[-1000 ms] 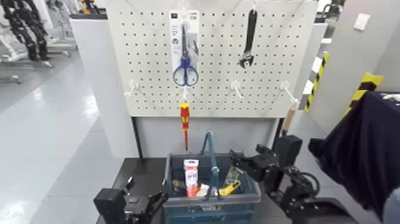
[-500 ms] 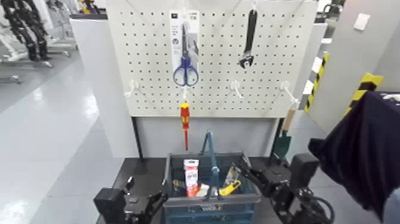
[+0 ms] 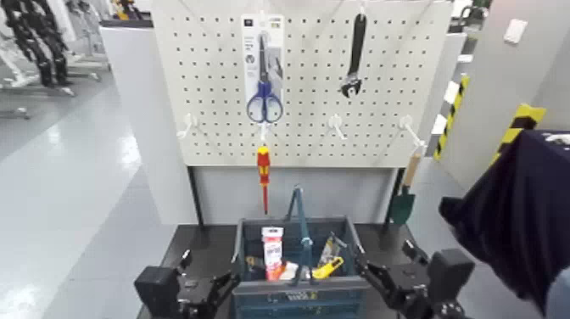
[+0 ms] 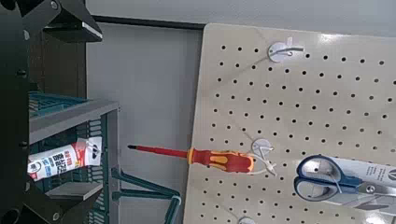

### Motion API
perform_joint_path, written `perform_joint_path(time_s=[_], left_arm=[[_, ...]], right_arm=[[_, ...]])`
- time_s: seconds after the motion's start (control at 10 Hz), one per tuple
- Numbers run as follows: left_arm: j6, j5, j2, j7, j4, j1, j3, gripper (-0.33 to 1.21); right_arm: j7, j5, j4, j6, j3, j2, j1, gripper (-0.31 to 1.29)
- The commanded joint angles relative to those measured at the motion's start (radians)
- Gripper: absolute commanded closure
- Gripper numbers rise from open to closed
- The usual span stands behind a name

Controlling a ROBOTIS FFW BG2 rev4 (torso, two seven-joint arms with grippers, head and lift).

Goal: Put the yellow roller into the crate.

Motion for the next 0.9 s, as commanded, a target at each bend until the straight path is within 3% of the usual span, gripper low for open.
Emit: perform_joint_path(time_s=[0.1, 0.5, 0.9], left_arm=[[0.0, 0.0, 0.004, 0.0, 0.0, -0.002, -0.002, 0.17], [0.0, 0.003, 0.005, 0.0, 0.002, -0.002, -0.005, 0.17], [-0.003, 0.006, 0.002, 0.0, 0.005, 0.0, -0.004, 0.17]], right_arm=[[-0.012, 0.034, -0.026, -0.017, -0.002, 0.01, 0.067, 0.12], [-0.014, 0.059, -0.055, -0.02, -0.019, 0.036, 0.137, 0.13], [-0.009, 0.071, -0.055, -0.014, -0.021, 0.04, 0.136, 0.13]])
